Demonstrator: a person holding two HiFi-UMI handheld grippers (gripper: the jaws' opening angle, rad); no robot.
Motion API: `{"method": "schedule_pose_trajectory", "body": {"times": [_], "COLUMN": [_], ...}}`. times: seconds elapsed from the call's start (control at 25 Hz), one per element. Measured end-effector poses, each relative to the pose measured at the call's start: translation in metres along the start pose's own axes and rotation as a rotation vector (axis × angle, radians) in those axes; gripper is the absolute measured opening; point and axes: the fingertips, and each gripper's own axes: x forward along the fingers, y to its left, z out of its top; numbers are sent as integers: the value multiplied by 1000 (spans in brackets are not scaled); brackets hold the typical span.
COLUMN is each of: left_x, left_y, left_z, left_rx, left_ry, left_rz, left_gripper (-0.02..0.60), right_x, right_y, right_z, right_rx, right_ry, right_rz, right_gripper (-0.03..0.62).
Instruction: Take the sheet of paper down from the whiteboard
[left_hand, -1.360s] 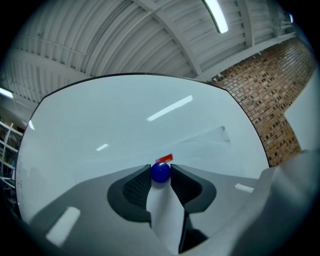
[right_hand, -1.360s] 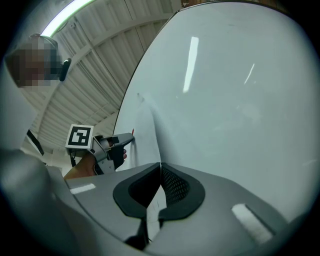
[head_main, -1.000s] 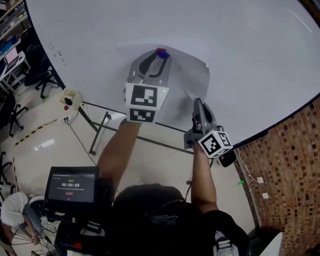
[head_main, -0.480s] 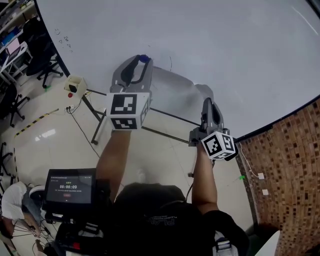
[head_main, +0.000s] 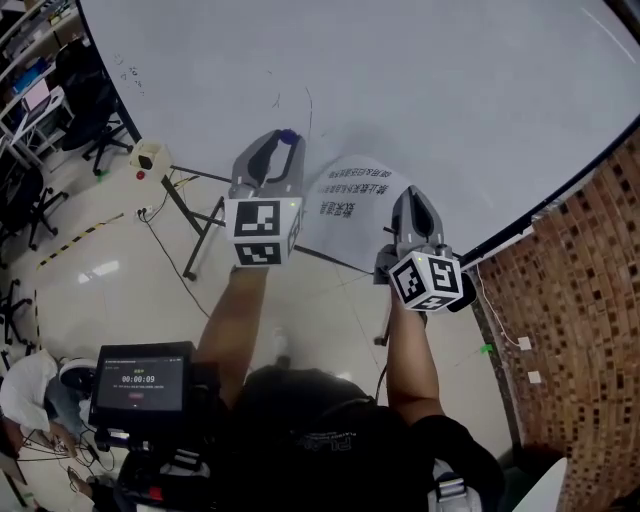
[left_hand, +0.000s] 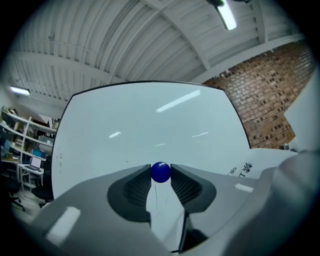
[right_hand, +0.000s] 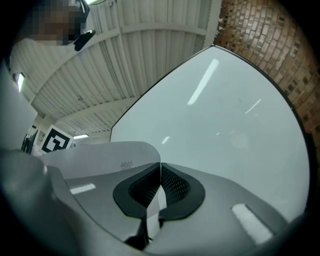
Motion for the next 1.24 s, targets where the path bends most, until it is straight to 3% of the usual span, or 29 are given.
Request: {"method": "schedule_pose_trajectory", "body": {"times": [0.32,0.64,1.24], "left_x": [-21,-32,-34], "left_y": [-25,-38,-28], "left_z": [-6,5,5], "left_rx": [9,15,27], "left_ry": [26,-25,-29], "left_rz": [20,4,14], "left_gripper": [123,123,123], "right_x": [-20,-23,-16], "right_y": [4,14,21], "right_z": [6,9,2], "right_rx": [-80,-128,-213], "right_ry": [43,46,71], "right_rz": [4,21,-3], "right_gripper": [12,12,12]}}
